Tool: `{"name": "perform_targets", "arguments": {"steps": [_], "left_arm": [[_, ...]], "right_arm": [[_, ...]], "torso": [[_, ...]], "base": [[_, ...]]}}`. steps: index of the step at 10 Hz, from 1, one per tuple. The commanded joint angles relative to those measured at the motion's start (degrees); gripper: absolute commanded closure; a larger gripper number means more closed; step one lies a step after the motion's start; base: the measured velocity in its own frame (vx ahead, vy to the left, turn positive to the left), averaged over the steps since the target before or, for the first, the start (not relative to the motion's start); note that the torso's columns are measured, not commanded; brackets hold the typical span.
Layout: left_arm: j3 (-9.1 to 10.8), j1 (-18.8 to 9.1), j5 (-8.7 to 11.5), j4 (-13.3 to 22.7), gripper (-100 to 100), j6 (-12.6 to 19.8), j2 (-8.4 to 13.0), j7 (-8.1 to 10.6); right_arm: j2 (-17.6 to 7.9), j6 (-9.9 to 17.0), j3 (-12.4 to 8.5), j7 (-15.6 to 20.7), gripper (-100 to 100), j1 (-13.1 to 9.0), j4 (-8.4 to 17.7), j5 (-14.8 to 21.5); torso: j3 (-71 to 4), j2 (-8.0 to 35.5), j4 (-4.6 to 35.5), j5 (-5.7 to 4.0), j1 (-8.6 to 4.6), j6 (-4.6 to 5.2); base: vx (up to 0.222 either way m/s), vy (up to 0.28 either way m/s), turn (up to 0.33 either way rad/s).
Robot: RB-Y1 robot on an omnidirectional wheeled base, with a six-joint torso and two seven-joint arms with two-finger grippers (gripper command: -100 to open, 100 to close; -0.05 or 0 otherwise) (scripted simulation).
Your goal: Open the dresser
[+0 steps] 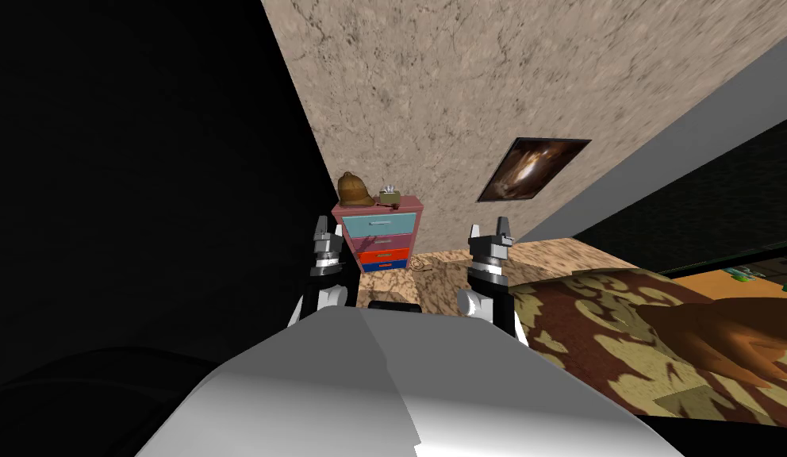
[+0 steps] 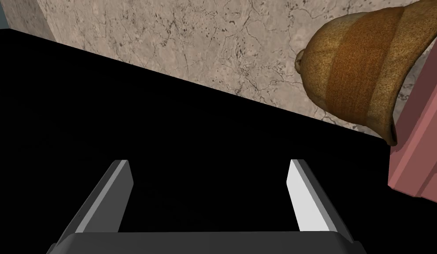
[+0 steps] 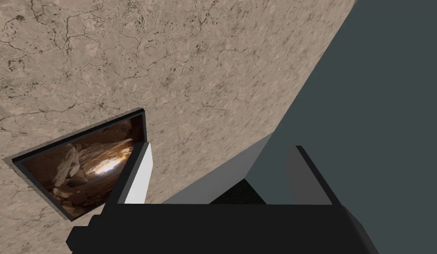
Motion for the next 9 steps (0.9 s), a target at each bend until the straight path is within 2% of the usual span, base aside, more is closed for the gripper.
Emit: {"name": "perform_targets", "arguments": {"steps": [1,9], "left_arm": [[0.00,0.00,0.00,0.00,0,0.00,0.00,0.00],[0.00,0.00,0.00,-0.02,0,-0.01,0.00,0.00]], "right_arm": [[0.00,0.00,0.00,0.00,0,0.00,0.00,0.00],[0.00,-0.01,0.00,0.00,0,0.00,-0.02,0.00]], "torso": [[-4.67,2.32,2.35,0.00,0.00,0.00],[-70.73,35.39,35.37,0.00,0.00,0.00]], "base": [[0.000,0.000,0.000],[0.000,0.000,0.000]]}}
